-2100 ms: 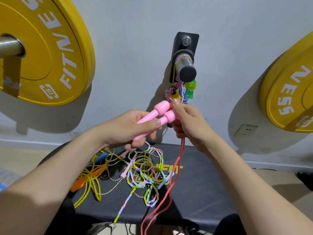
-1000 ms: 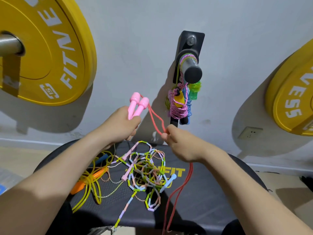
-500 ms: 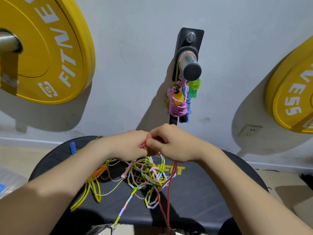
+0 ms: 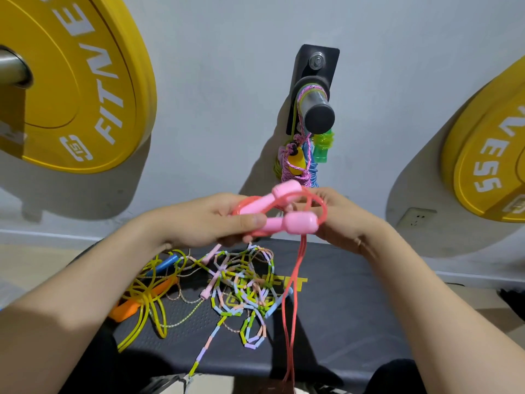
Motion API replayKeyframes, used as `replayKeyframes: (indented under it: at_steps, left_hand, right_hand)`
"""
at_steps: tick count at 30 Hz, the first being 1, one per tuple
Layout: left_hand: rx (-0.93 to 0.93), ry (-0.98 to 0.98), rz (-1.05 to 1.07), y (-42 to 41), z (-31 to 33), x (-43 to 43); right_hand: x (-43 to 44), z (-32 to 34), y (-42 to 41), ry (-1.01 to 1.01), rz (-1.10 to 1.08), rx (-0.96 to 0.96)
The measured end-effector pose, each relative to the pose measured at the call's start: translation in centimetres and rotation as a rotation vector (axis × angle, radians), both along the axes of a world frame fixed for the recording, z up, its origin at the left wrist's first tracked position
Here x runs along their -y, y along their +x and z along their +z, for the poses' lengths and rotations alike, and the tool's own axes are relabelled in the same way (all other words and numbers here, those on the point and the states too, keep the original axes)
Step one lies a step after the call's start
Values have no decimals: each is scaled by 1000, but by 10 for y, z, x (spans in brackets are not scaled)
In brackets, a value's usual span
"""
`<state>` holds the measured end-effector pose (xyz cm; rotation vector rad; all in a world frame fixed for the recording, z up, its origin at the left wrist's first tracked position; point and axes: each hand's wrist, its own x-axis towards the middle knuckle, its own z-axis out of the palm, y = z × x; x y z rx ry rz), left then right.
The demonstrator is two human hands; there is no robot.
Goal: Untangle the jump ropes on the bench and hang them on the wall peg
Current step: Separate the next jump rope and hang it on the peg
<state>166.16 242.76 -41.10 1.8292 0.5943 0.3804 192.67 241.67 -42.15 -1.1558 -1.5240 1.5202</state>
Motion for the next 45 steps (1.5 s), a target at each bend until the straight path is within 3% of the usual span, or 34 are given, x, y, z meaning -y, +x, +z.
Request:
replayKeyframes:
  at_steps: [3, 7, 10, 12, 14, 15, 17, 19, 25, 30, 38, 41, 45]
  left_hand:
    - [51, -22, 223, -5, -3, -8]
    - [-304, 360, 539, -18, -15, -19]
    - [-282, 417, 621, -17, -21, -21]
    - [-235, 454, 652, -12, -23, -23]
    - [-254, 525, 621, -9, -26, -25]
    - [-286, 553, 586, -8, -27, -25]
    - [-336, 557, 512, -7, -30, -26]
    - [-315, 520, 469, -9, -32, -29]
    - [-229, 452, 263, -11, -30, -28]
    - [-210, 371, 197, 0, -29, -13]
    - [-349, 427, 197, 7, -30, -11]
    - [-455, 549, 362, 5, -38, -18]
    - [-382, 591, 535, 4, -33, -29]
  right_hand:
    - [5, -7, -9, -116, 78, 179]
    - [22, -5, -37, -340, 283, 259]
    - [39, 4, -59, -362, 422, 473]
    - [47, 5, -70, -160, 453, 739]
    - [52, 8, -80, 304, 443, 1014]
    - [54, 11, -85, 500, 427, 1042]
    - [54, 18, -86, 749, 346, 990]
    - [48, 25, -78, 861, 219, 1016]
    - [33, 29, -43, 887, -210, 932]
    - [25, 21, -35, 893, -239, 813]
    - [22, 20, -40, 710, -350, 642]
    - [28, 24, -42, 398, -304, 613]
    - [38, 13, -40, -55, -60, 757]
